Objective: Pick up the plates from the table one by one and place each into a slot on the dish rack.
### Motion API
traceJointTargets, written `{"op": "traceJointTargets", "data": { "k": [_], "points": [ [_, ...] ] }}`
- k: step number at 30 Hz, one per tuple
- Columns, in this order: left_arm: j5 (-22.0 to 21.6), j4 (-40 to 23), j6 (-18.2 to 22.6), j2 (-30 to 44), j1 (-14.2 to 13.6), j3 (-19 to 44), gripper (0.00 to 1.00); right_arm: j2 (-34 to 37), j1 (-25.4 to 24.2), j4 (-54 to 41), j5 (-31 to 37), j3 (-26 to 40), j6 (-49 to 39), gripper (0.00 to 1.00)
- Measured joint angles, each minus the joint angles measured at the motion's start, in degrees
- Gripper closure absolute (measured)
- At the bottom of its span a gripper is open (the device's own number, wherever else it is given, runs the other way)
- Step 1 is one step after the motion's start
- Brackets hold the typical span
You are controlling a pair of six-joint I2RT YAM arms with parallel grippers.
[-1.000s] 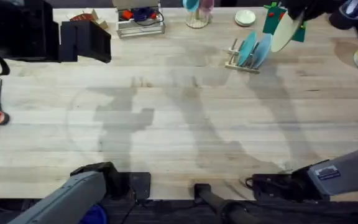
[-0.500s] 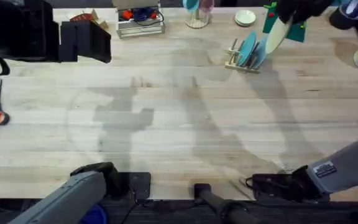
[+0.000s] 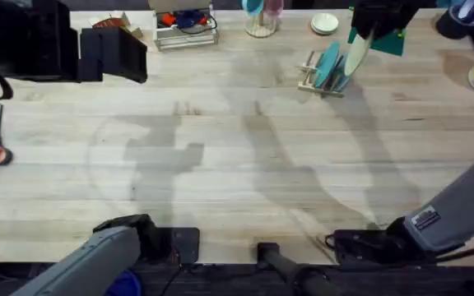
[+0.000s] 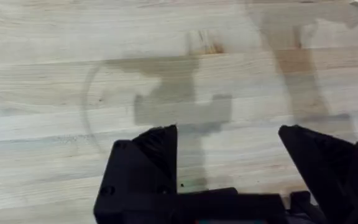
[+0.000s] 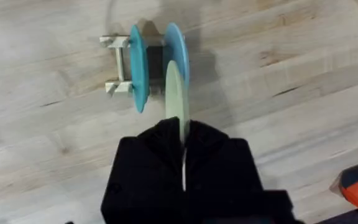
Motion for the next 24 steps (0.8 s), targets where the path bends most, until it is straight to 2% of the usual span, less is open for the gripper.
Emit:
{"op": "traceJointTargets", "data": {
  "k": [17, 24],
  "points": [
    [-0.02, 0.00, 0.00, 0.00, 0.00, 0.00, 0.005, 2.28, -0.59, 2.79, 0.00, 0.00, -0.75, 0.971],
    [-0.02, 0.00, 0.00, 0.00, 0.00, 0.00, 0.005, 5.90, -0.72, 4.32, -0.81, 0.00, -0.77, 0.971]
  ]
}}
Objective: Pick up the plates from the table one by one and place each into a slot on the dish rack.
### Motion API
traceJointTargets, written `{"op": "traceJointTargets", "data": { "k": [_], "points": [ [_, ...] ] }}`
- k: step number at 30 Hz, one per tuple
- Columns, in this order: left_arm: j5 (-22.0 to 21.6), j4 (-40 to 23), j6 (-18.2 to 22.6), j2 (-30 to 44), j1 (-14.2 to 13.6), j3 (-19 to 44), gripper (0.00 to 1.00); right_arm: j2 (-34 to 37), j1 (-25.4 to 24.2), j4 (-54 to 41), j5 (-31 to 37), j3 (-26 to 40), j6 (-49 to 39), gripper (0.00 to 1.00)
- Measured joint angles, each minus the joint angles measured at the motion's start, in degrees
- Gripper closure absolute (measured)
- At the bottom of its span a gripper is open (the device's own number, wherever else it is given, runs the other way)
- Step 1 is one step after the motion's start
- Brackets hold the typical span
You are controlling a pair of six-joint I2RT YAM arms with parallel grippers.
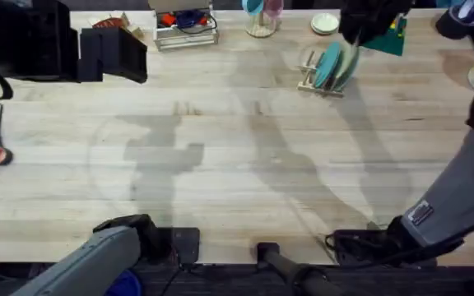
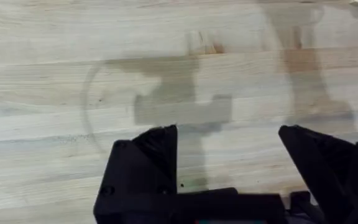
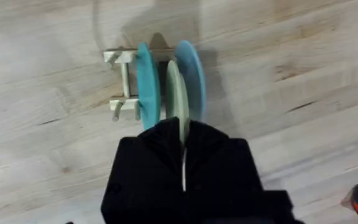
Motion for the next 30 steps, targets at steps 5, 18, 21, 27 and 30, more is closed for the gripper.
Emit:
{"op": "traceJointTargets", "data": {
  "k": [5, 18, 21, 27, 30],
  "points": [
    [0.01, 0.00, 0.00, 0.00, 0.00, 0.00, 0.006, 2.34, -0.02, 0.24, -0.73, 0.00, -0.15, 0.971],
    [0.02, 0.00, 0.00, 0.00, 0.00, 0.00, 0.005, 4.39, -0.04, 0.20, -1.16, 0.00, -0.20, 0.971],
    [0.02, 0.00, 0.00, 0.00, 0.00, 0.00, 0.006, 4.39, -0.04, 0.20, -1.16, 0.00, -0.17, 0.970],
    [0.01, 0.00, 0.00, 0.01, 0.00, 0.00, 0.006, 4.39, -0.09, 0.21, -1.14, 0.00, -0.35, 0.855],
    [0.02, 0.00, 0.00, 0.00, 0.00, 0.00, 0.006, 4.39, -0.13, 0.20, -1.14, 0.00, -0.36, 0.850]
  ]
}}
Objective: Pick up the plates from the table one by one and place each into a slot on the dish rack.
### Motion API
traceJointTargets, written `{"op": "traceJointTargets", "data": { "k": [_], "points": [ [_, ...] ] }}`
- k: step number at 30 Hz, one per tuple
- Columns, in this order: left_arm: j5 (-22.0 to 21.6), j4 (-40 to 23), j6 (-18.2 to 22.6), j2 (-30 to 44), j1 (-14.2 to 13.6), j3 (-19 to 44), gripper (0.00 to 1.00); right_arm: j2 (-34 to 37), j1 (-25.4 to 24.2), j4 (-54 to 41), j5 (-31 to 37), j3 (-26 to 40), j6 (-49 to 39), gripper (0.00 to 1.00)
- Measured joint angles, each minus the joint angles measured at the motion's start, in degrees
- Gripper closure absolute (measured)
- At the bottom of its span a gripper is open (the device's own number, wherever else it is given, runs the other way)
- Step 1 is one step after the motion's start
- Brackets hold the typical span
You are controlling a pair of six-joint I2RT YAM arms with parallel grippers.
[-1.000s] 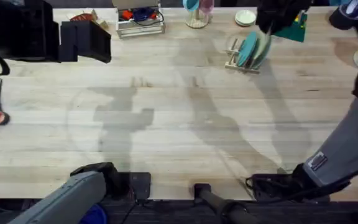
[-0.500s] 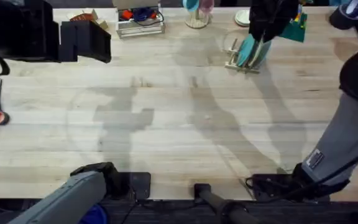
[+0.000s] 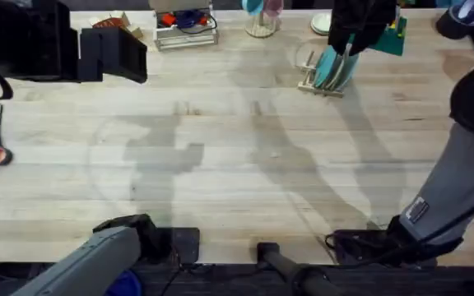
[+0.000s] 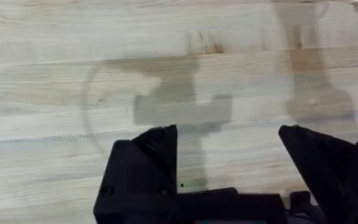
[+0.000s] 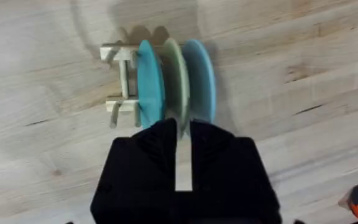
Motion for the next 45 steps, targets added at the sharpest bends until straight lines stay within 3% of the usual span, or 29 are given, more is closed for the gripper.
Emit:
{"op": "traceJointTargets", "data": {
  "k": [13, 23, 27, 39, 45],
  "points": [
    [-0.02, 0.04, 0.00, 0.01, 0.00, 0.00, 0.005, 0.00, -0.02, -0.04, 0.00, 0.00, 0.00, 0.879],
    [-0.01, 0.04, 0.00, 0.00, 0.00, -0.01, 0.005, 0.00, -0.02, -6.08, -0.06, 1.49, -0.01, 0.832],
    [0.00, 0.04, 0.00, 0.00, 0.00, -0.02, 0.005, 0.00, -0.02, -9.36, -0.04, 6.07, -0.01, 0.722],
    [-0.02, 0.04, 0.00, 0.00, 0.00, -0.02, 0.005, -0.20, 1.86, -15.32, -0.31, 25.13, -1.55, 0.030],
    [-0.01, 0.02, 0.00, 0.00, 0.00, -0.02, 0.005, -3.00, 5.36, -15.32, -1.25, 26.09, -2.56, 0.009]
  ]
}}
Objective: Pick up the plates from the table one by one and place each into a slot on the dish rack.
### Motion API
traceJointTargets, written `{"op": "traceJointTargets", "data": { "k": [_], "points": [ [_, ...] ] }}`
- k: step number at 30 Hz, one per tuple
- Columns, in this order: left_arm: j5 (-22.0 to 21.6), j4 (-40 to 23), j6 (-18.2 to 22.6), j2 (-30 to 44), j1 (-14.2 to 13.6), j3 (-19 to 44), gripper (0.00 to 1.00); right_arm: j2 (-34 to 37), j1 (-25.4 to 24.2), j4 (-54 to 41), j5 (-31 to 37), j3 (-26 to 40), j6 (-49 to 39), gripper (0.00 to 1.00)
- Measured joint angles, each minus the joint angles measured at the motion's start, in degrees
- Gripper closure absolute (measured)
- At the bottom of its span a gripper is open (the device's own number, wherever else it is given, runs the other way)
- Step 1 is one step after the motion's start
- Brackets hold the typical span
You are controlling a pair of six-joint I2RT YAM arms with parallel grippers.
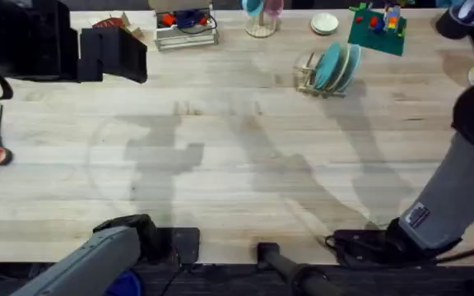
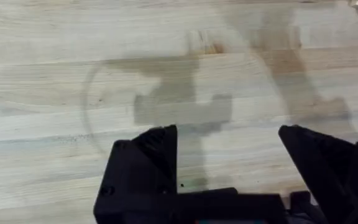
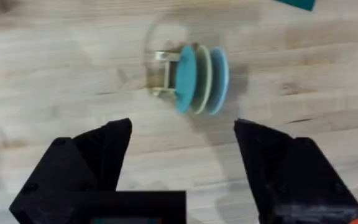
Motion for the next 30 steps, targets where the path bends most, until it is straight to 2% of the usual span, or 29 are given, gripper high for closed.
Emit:
{"op": "traceJointTargets", "data": {
  "k": [9, 15, 20, 30],
  "points": [
    [0.01, -0.92, 0.00, 0.00, 0.00, 0.00, 0.005, -6.24, 5.91, 0.00, -0.76, 0.03, -2.86, 0.009],
    [-0.01, -2.23, 0.00, 0.00, 0.00, 0.00, 0.005, -12.31, 6.77, 0.00, -0.94, -1.23, -4.22, 0.009],
    [-0.01, -2.80, 0.00, 0.00, 0.00, 0.00, 0.005, -21.01, 6.77, 0.00, -1.87, -9.64, -4.56, 0.008],
    [0.00, -2.80, -0.01, 0.01, 0.00, 0.00, 0.005, -39.76, 6.77, 0.00, -2.41, -32.88, -4.75, 0.007]
  ]
}}
